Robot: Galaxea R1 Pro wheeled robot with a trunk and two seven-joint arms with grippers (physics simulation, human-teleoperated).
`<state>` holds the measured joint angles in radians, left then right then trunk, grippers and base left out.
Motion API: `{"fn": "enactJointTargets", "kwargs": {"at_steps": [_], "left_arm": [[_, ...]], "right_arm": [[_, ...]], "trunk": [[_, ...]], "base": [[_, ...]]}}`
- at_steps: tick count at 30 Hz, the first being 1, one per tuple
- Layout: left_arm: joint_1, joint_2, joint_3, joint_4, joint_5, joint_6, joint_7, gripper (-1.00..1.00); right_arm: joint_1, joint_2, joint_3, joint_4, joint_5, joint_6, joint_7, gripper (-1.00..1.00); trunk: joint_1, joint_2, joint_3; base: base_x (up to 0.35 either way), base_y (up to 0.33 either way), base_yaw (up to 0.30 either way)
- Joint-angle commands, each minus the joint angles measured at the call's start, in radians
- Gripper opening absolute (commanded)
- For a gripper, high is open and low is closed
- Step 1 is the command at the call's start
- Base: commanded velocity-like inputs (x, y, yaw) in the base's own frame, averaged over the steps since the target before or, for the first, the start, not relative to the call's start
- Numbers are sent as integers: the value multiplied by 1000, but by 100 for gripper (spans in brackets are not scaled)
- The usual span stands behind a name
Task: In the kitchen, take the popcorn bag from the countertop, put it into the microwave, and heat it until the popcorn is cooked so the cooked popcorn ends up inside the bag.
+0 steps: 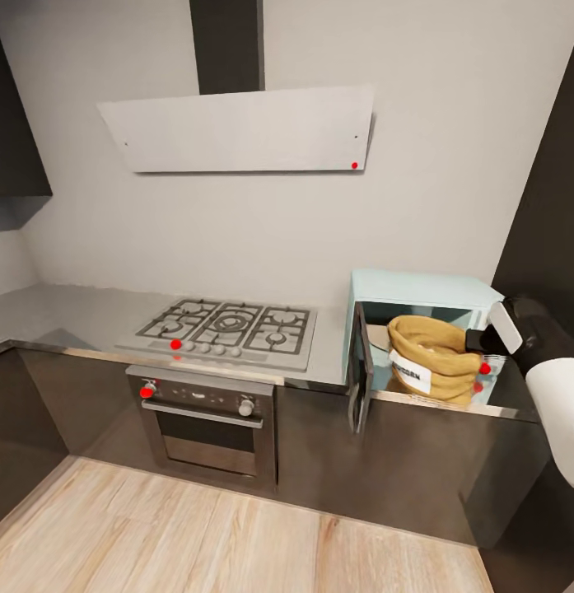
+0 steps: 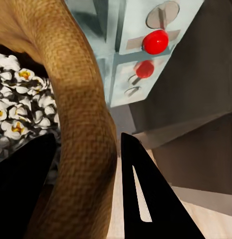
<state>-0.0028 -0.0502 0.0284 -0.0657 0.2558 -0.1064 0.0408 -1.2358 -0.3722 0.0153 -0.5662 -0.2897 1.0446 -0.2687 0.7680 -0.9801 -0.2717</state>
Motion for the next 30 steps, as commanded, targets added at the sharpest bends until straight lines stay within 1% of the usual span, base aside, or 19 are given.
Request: {"fn": "enactJointTargets", "kwargs": {"at_steps": [1,4,11,26,30], "left_arm": [[0,0,2,0,2,-3,2,100],[0,0,2,0,2,-3,2,100],[0,-1,1,0,3,1,2,100],[0,1,0,0,2,4,1,100],[0,0,1,0,2,0,1,100]], "right_arm": [[-1,-2,2,-9,-11,3,-9,-100],[-1,-9,0,-18,-12,3,-9,-100],[-1,-8,1,-41,-11,3,-9,-100],[-1,-8,4,-34,-11,3,-11,-100],[-1,-11,5,-29,-11,3,-12,-100]], "trunk": [[0,-1,-1],[0,-1,-1],[0,-1,-1],[0,-1,-1],[0,-1,-1]], "base": [[0,0,0],[0,0,0],[18,0,0],[317,0,0],[98,0,0]]}}
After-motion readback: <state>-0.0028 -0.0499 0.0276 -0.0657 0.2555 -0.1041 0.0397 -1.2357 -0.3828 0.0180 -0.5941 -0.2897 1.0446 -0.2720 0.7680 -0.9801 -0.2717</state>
